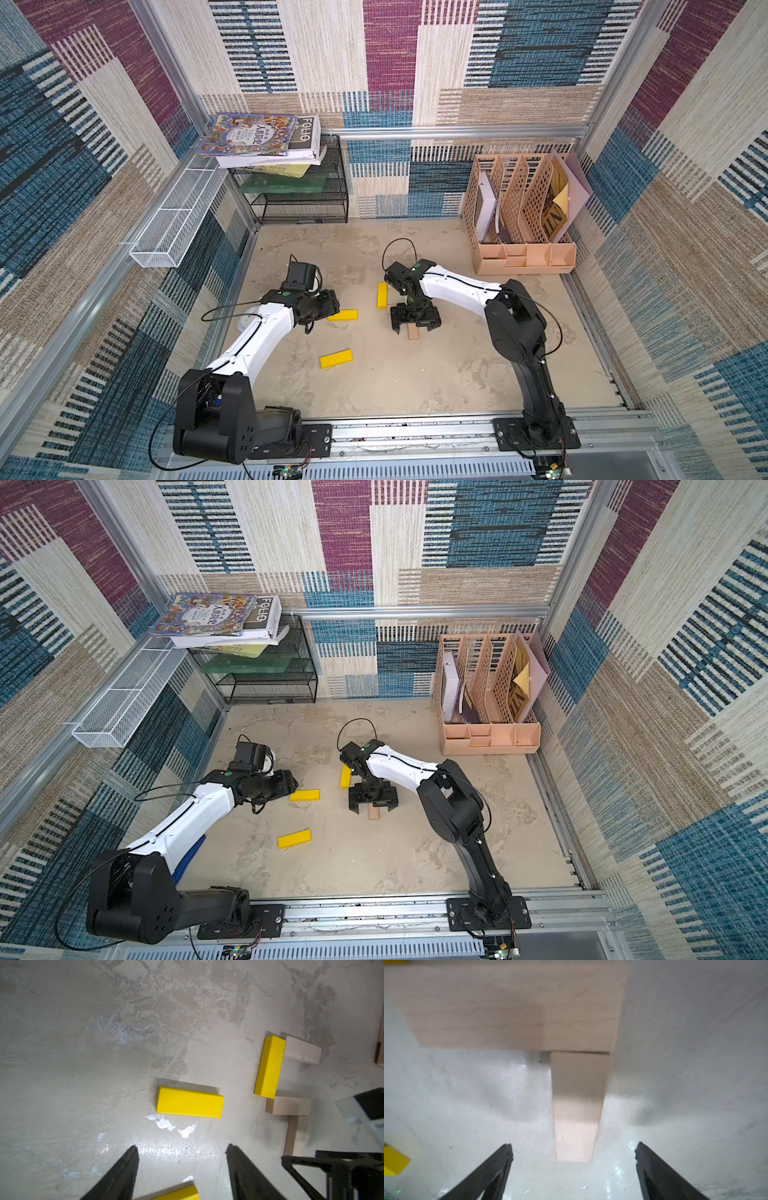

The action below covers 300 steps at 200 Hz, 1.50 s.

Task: Assemble the number 6 with building blocks
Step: Assemble the building block at the center of the board, then pick up the building block from the center of the board.

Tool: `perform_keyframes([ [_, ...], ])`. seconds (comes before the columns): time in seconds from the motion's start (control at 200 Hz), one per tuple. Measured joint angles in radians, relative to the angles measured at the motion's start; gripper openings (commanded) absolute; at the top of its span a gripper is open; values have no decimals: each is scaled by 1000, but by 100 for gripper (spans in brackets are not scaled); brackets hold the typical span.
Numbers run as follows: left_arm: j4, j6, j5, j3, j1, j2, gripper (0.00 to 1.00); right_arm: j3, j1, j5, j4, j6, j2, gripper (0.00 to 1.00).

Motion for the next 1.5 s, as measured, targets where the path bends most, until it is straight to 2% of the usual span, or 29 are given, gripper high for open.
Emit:
perform_keyframes([
  [0.16,-1,7,3,51,2,37,75,73,-21,26,-55,-9,-135,99],
  [0.25,-17,-55,27,89,9,89,71,78,-81,47,-74,-25,-222,97],
  [0.411,-37,-290,85,98,10,162,67,50,-234,68,-78,-74,-309,96],
  [0.576,-60,-549,77,90,-1,186,67,25,-331,39,-66,-143,-329,96],
  [0.882,-80,-853,-3,156,-60,266,68,-46,-440,-43,-7,-241,-339,96],
  [1.142,-48,-1009,-23,194,-122,365,66,-50,-520,-84,22,-298,-339,96],
  [1.503,-7,-1094,-46,215,-132,444,58,-53,-552,-104,23,-326,-331,96],
])
